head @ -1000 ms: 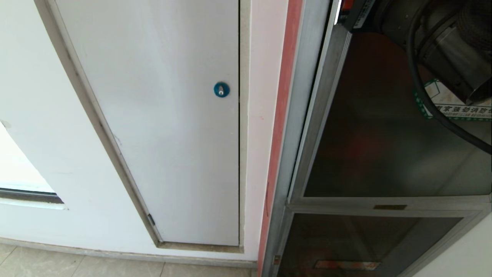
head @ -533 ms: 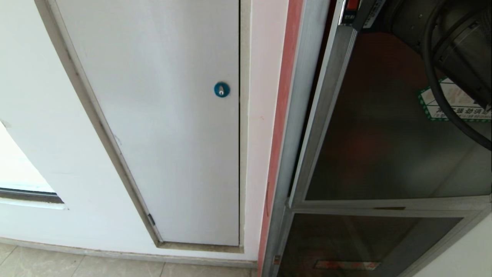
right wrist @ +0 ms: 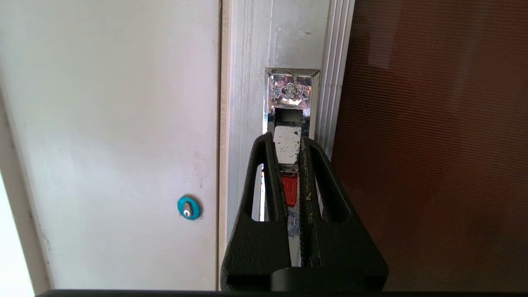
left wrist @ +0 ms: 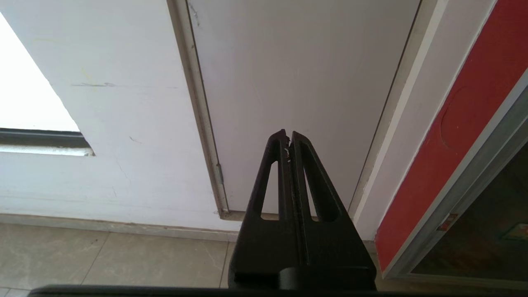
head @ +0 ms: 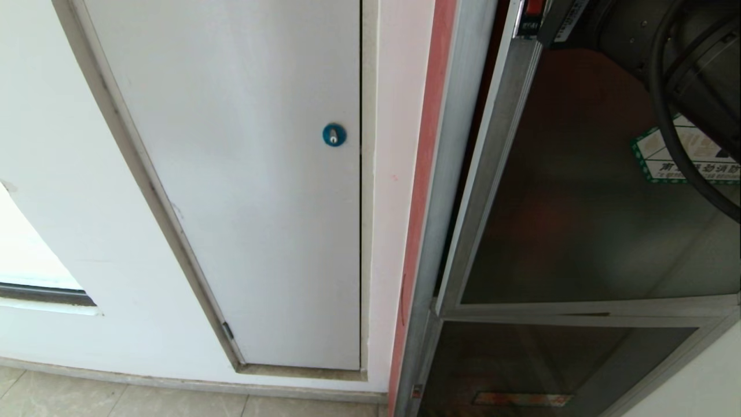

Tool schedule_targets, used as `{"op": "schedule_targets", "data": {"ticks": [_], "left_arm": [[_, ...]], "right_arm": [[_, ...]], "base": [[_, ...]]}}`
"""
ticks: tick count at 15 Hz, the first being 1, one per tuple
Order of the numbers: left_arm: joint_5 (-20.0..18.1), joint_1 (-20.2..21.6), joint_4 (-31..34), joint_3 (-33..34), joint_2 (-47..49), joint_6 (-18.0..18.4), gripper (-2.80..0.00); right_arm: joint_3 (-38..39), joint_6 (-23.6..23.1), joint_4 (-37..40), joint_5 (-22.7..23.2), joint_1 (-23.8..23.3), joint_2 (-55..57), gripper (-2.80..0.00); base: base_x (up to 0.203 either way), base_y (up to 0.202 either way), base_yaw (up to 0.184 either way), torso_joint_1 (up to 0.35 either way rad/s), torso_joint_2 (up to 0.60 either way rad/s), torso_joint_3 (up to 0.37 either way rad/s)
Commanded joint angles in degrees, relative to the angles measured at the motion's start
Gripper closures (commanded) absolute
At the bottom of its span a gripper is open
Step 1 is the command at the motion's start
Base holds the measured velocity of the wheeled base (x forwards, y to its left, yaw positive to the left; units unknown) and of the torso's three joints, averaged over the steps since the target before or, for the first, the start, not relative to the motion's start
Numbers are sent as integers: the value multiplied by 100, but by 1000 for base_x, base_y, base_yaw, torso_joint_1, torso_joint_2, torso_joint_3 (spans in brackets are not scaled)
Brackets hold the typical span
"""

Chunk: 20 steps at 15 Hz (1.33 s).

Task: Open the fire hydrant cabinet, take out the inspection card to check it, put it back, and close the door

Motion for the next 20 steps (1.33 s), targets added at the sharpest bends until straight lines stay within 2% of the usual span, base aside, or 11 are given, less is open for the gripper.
{"op": "schedule_targets", "data": {"ticks": [1,2,3,14,19,20], "left_arm": [[2,1,-6,114,8,-3,0],[2,1,-6,114,8,-3,0],[2,1,-6,114,8,-3,0],[2,1,-6,114,8,-3,0],[2,1,-6,114,8,-3,0],[2,1,-6,114,-1,-3,0]], "right_arm": [[49,-20,-31,-56,5,-50,0],[66,-30,-31,-111,5,-59,0],[91,-39,-31,-120,15,-76,-280],[556,-39,-22,-186,285,-495,-280],[1106,-39,-22,-445,346,-1010,-280],[1191,-39,-17,-502,346,-1120,0]], "base": [[0,0,0,0,0,0],[0,0,0,0,0,0],[0,0,0,0,0,0],[0,0,0,0,0,0],[0,0,0,0,0,0],[0,0,0,0,0,0]]}}
